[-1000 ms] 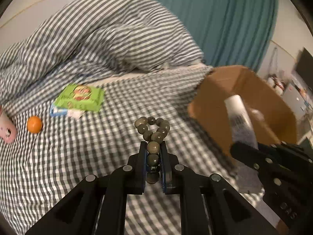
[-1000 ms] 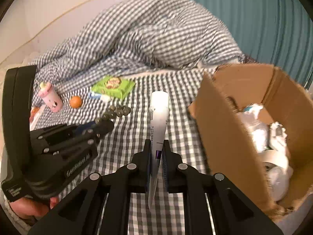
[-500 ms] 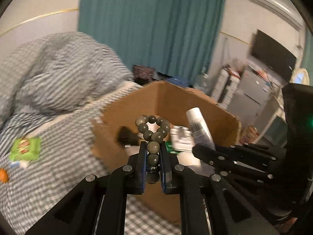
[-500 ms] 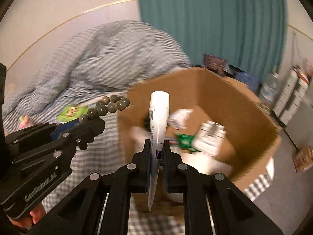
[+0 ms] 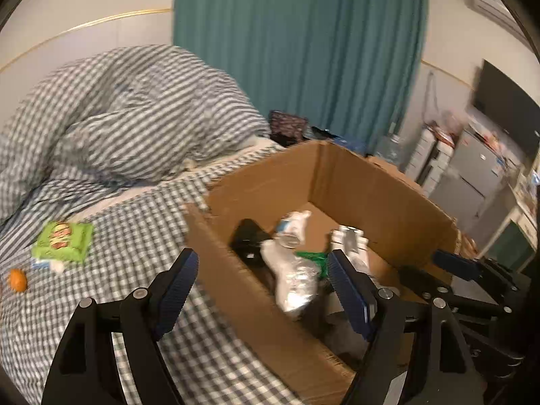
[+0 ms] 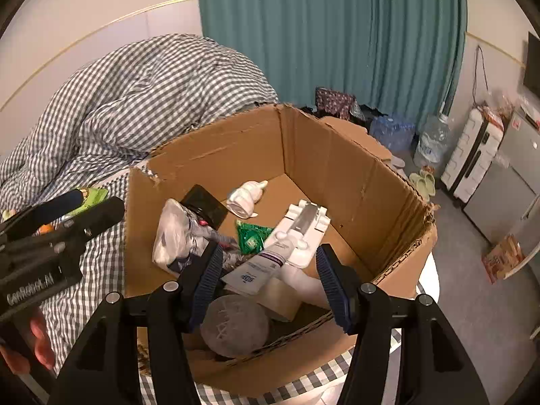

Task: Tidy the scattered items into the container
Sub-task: 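Carry the bracelet and white tube into the box and release both, then grasp the orange with the left tool while the right grasps the green wipes pack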

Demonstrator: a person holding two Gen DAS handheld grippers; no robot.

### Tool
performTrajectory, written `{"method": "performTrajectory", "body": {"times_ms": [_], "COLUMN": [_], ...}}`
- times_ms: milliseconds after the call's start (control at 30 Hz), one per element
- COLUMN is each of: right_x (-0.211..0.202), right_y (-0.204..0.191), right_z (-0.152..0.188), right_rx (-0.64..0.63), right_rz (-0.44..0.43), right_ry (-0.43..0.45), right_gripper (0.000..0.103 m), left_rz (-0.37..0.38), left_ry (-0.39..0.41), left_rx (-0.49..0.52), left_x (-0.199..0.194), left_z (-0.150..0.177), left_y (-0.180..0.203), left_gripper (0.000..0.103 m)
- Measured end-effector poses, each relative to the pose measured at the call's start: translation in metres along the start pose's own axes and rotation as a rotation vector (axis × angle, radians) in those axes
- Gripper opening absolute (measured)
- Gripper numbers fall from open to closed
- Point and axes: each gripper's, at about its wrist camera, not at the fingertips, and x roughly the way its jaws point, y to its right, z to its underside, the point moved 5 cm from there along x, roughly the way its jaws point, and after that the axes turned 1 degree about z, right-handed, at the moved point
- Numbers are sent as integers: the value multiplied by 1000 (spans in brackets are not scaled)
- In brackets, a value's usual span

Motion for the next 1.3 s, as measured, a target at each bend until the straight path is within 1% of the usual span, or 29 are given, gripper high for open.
{"method": "performTrajectory", "body": {"times_ms": [67, 100, 167, 233, 267, 333, 400, 467, 600, 667, 733, 800, 867, 967, 1067, 1167, 1300], "right_x": [-8, -12, -21, -29, -33, -43, -52, -60, -68, -70, -70, -70, -67, -56, -36, -14, 14], "right_y": [-10, -15, -27, -42, -50, -71, -93, -116, -166, -187, -209, -224, -238, -258, -274, -287, -299], "right_z": [0, 1, 1, 1, 1, 3, 6, 11, 22, 29, 36, 41, 45, 55, 66, 69, 70], "right_rx": [-11, -16, -31, -46, -52, -70, -93, -117, -152, -169, -196, -221, -234, -237, -255, -278, -289], "right_rz": [-19, -25, -36, -51, -60, -81, -99, -122, -215, -250, -263, -267, -290, -332, -369, -369, -371], "right_ry": [10, 13, 18, 22, 25, 37, 47, 53, 42, 35, 30, 29, 32, 25, -10, -40, -75], "right_gripper": [57, 57, 57, 58, 59, 63, 65, 65, 66, 72, 76, 78, 79, 79, 79, 79, 79], "left_rz": [-27, -41, -72, -119, -150, -215, -249, -270, -350, -380, -410, -444, -485, -538, -565, -575, -571], "left_ry": [9, 11, 15, 24, 31, 48, 63, 74, 76, 71, 61, 50, 42, 21, 5, -9, -12], "left_rx": [-23, -38, -60, -68, -68, -72, -82, -98, -147, -182, -224, -260, -290, -333, -375, -422, -460], "left_x": [-11, -18, -32, -47, -57, -78, -96, -112, -140, -149, -158, -168, -177, -184, -182, -171, -149], "left_z": [2, 4, 8, 13, 15, 23, 32, 44, 76, 90, 106, 118, 133, 154, 168, 176, 173], "left_y": [-12, -19, -34, -48, -56, -75, -90, -112, -159, -183, -212, -239, -270, -306, -334, -359, -378], "left_gripper": [86, 90, 91, 92, 93, 100, 102, 103, 103, 103, 103, 103, 103, 103, 103, 103, 103]}}
